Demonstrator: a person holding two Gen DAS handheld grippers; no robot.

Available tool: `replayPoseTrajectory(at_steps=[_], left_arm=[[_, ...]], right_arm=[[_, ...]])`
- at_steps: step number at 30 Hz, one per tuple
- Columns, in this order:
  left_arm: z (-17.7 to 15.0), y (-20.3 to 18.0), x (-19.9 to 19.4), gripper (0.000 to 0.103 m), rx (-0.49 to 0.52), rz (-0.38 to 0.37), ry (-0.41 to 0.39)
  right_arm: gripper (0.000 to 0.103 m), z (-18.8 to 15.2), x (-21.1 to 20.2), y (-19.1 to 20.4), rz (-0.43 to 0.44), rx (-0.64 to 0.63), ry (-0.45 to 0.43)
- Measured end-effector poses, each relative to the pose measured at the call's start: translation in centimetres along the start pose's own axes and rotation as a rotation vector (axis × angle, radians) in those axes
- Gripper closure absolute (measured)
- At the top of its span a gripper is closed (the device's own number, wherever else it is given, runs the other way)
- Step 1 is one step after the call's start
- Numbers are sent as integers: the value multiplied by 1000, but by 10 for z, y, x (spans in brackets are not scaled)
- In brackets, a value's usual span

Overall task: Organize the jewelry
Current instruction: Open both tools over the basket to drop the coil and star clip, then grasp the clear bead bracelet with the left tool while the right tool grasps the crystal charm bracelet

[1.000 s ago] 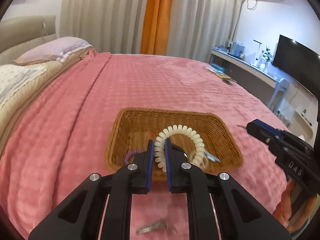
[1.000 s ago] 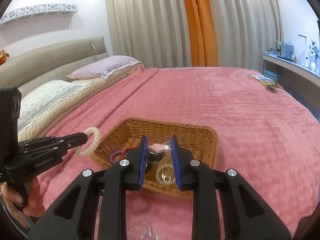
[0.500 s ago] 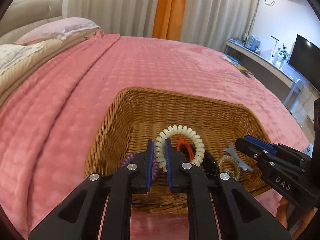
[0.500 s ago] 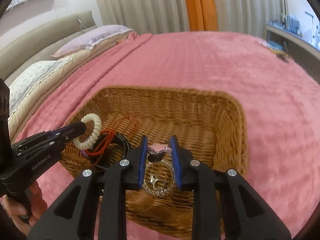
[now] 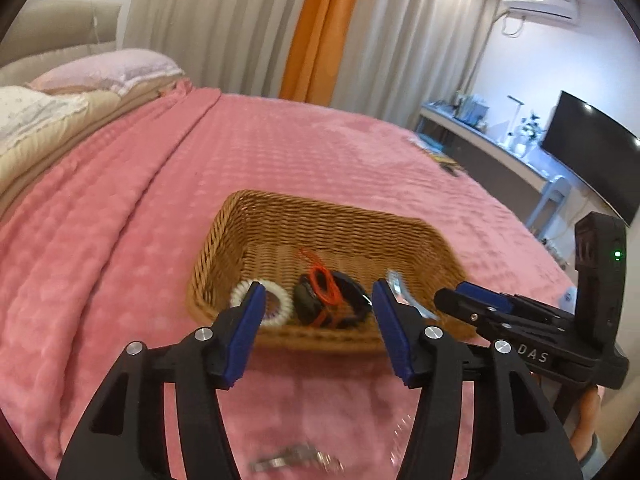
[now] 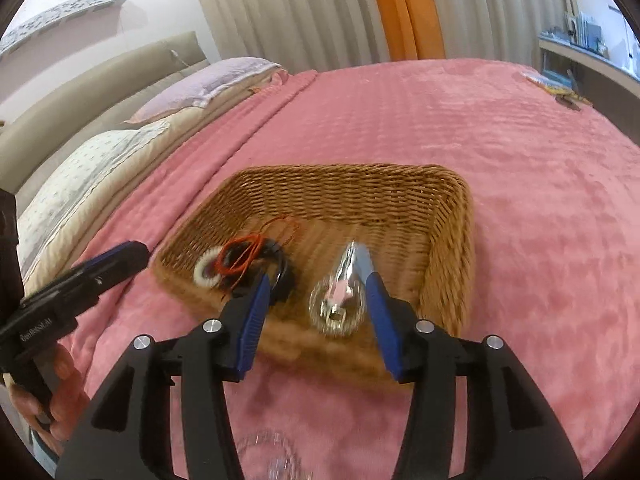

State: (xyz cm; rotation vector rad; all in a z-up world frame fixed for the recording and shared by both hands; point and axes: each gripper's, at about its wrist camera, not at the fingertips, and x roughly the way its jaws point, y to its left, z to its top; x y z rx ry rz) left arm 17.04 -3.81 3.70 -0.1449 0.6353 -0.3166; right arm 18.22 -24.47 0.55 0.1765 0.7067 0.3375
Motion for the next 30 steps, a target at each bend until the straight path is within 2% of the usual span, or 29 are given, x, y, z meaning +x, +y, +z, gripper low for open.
replayPoseTrajectory(at_steps=[6,10,13,15,22,25,29,30], left_arm=[[-31,-17,-40,49,18,-49,-30],[-57,-23,-52,49,17,-66,-29],[-73,-26,-50,49,18,-84,-3],[-80,-25,-43,50,18,-86,18],[-98,-14,-15,50,-11,-103,83],[-104,-10,-3,51,-32,-115,121],[-104,-11,-2,51,-24,-124,122],[-104,-12,-1,51,-21,-124,127]], right_arm=[[56,-41,-41,9,12,-26,-9],[57,-71,-48,17,-14,-63,16],[57,-85,-43,22,-35,-94,37],[68,-92,-36,21,-34,-100,59],[71,-100,-17,20,-53,-124,116],[76,-105,-7,21,-58,-134,155],[77,-105,-4,21,-55,-134,167],[83,-106,-3,22,-49,-139,170]])
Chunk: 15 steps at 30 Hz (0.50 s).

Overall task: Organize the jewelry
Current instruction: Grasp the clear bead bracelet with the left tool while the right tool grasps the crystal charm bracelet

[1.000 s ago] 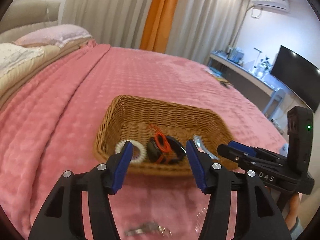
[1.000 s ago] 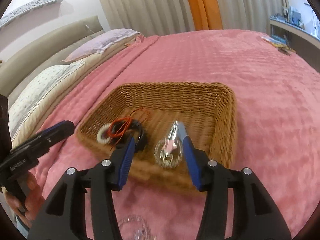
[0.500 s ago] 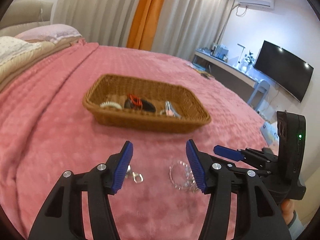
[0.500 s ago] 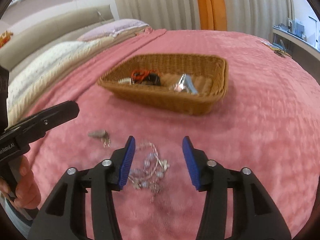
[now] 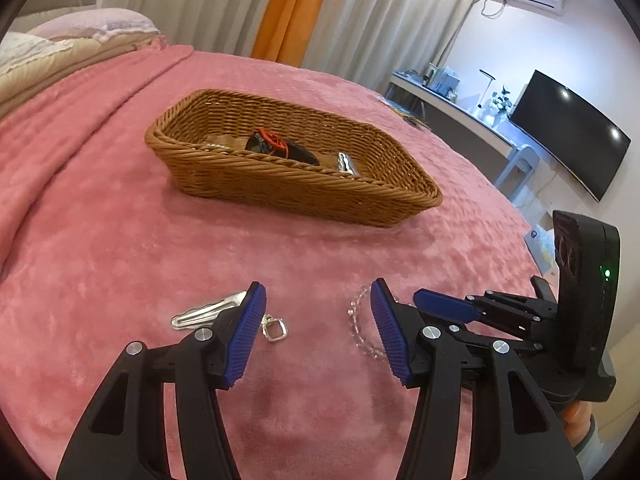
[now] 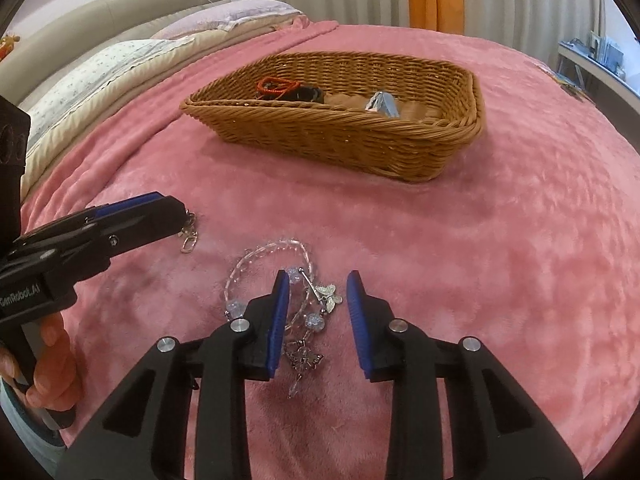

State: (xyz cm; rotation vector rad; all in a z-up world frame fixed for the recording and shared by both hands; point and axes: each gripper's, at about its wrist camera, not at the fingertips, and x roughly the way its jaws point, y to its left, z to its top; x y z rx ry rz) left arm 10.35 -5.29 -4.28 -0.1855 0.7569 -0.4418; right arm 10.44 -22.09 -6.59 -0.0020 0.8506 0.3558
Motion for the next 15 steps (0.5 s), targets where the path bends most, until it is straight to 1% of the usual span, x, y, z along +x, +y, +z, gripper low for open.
replayPoseTrajectory(at_steps=[2,5,11,14,15], left_arm=[[-1,-2,3,51,6,8,15],[-2,-4,8,51,18,12,44],[-2,-15,21,51,72,29,107],[-2,-24,30,53,104,44,144],[-3,-26,34,57,112,52,159]], right_arm=[[96,0,1,3,-1,-13,8],[99,-2,-5,6,-12,-28,-21],[100,-2,-24,-8,0,25,-78],[100,-2,-31,-18,-3,49,-92],[100,-1,-32,-23,-11,62,-94]])
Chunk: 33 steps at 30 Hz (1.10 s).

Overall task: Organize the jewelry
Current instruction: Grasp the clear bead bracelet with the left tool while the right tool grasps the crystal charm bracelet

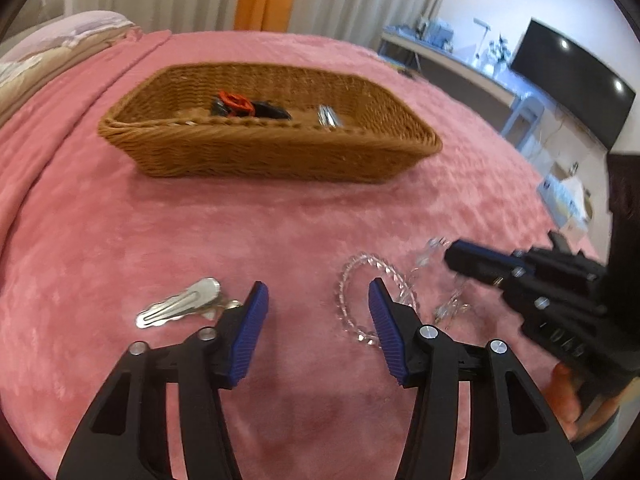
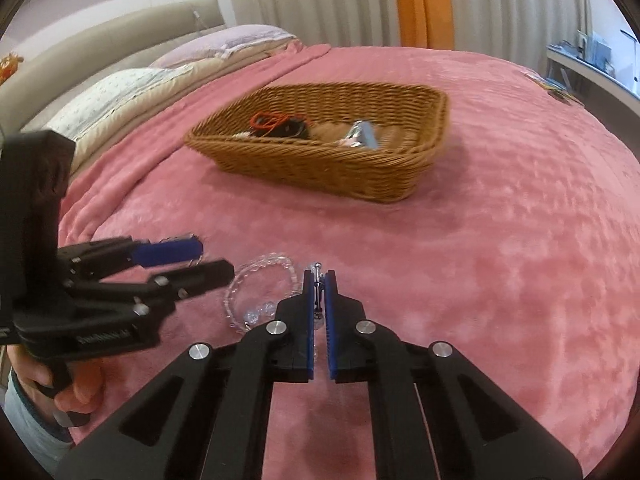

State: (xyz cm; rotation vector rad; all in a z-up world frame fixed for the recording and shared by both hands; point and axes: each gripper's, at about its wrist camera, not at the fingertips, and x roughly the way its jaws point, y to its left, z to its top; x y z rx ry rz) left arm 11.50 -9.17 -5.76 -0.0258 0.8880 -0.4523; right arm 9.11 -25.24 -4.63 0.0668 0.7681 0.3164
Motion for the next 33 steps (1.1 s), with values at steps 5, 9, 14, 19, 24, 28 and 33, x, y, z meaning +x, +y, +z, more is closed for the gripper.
replayPoseTrajectory(at_steps=[5,9,14,19,24,28,33], left_arm=[[3,-14,14,67,57,83,45],[-1,-17,11,97,80,99,37],[-13,-9,-5,97,63,101,28],[-26,12,-20,97,-11,104,14],[-31,24,-24,97,-40,74,18],[-34,23,-23,97,-36,58,23],[-35,26,-24,85,-52,13,22]], right_arm=[[100,1,1,-22,0,72,12],[99,-1,1,-29,22,95,24],[60,-4,2,-40,102,147,60],[34,-6,-4,-36,110,118,48],[34,-12,16,-22,70,59,128],[34,-13,23,-1,-7,-35,129],[40,-15,29,16,-98,-117,122]])
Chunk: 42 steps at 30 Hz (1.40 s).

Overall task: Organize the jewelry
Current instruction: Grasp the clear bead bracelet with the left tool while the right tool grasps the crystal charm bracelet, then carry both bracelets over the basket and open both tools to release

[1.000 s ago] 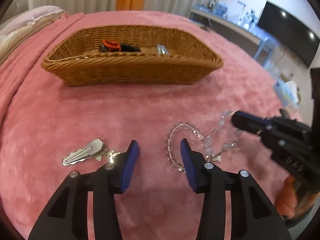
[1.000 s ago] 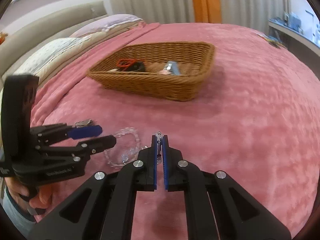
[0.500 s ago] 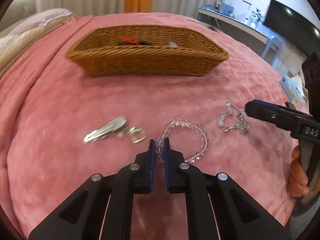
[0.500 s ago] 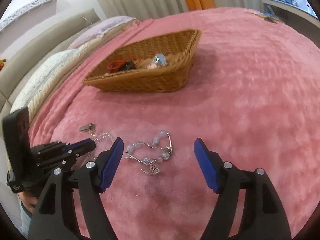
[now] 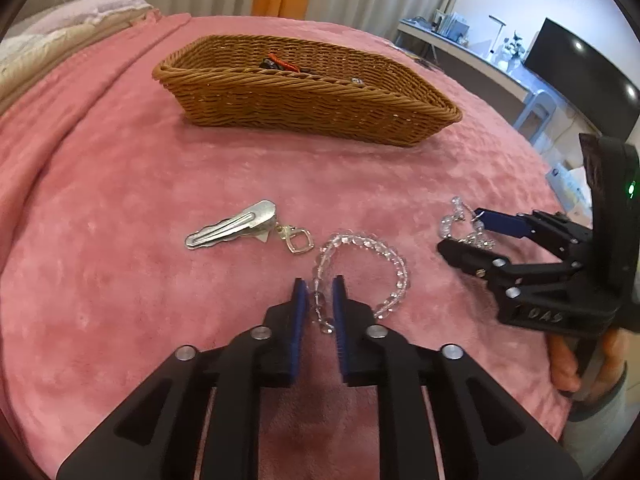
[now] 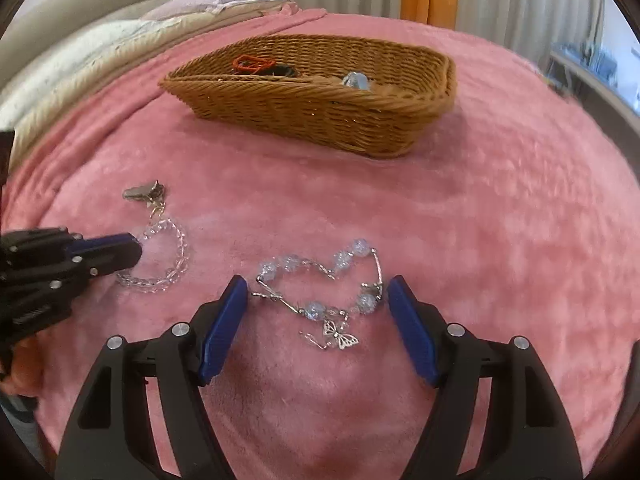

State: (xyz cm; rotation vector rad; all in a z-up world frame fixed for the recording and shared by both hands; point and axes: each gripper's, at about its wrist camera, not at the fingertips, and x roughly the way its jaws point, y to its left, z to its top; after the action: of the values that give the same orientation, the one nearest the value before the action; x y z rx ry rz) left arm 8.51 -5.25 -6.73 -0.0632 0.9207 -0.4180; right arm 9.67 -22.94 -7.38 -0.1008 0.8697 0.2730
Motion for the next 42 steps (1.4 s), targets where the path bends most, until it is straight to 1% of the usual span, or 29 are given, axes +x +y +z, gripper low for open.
replayPoseTrajectory(at_steps=[1,3,4,5,6,7,9,11,13,17,23,25,28,32,35,39,42], left_arm=[[0,0,0,83,-1,-2,-2],[0,-2,1,74,2,30,-7],[0,-4,1,72,10,40,-8],[-1,-7,1,72,26,57,-11],[-1,-11,2,74,43,76,-14],[-2,-13,2,75,56,86,-13],[-3,-19,3,97,87,109,-11],[-3,-22,2,97,106,118,-22],[-3,-21,-2,97,108,109,-39],[-1,-20,-20,97,94,74,-113],[9,-27,-48,97,100,-24,-207],[14,-31,-57,97,111,-38,-236],[26,-39,-76,97,141,-59,-302],[56,-51,-97,97,182,-55,-382],[85,-54,-100,97,200,-39,-416],[127,-51,-87,97,206,-17,-446],[152,-42,-67,97,179,-8,-438]], right_arm=[[44,0,-1,1,-4,-6,-6],[70,-1,-4,4,-2,-21,-20],[75,-2,-4,6,-6,-29,-25],[85,-3,-5,8,-10,-37,-31],[89,-4,-7,10,-17,-50,-40],[89,-4,-9,11,-25,-57,-48],[89,-4,-12,12,-24,-60,-64],[89,-3,-21,9,6,-38,-97],[89,-2,-28,4,30,-14,-122],[89,2,-44,0,67,14,-173],[89,11,-67,1,75,30,-230],[89,17,-76,0,76,37,-253],[89,29,-87,-1,79,42,-282],[89,58,-94,-4,57,30,-316],[89,86,-92,-8,44,29,-333],[89,120,-73,-15,33,49,-330],[89,143,-47,-22,32,65,-305]])
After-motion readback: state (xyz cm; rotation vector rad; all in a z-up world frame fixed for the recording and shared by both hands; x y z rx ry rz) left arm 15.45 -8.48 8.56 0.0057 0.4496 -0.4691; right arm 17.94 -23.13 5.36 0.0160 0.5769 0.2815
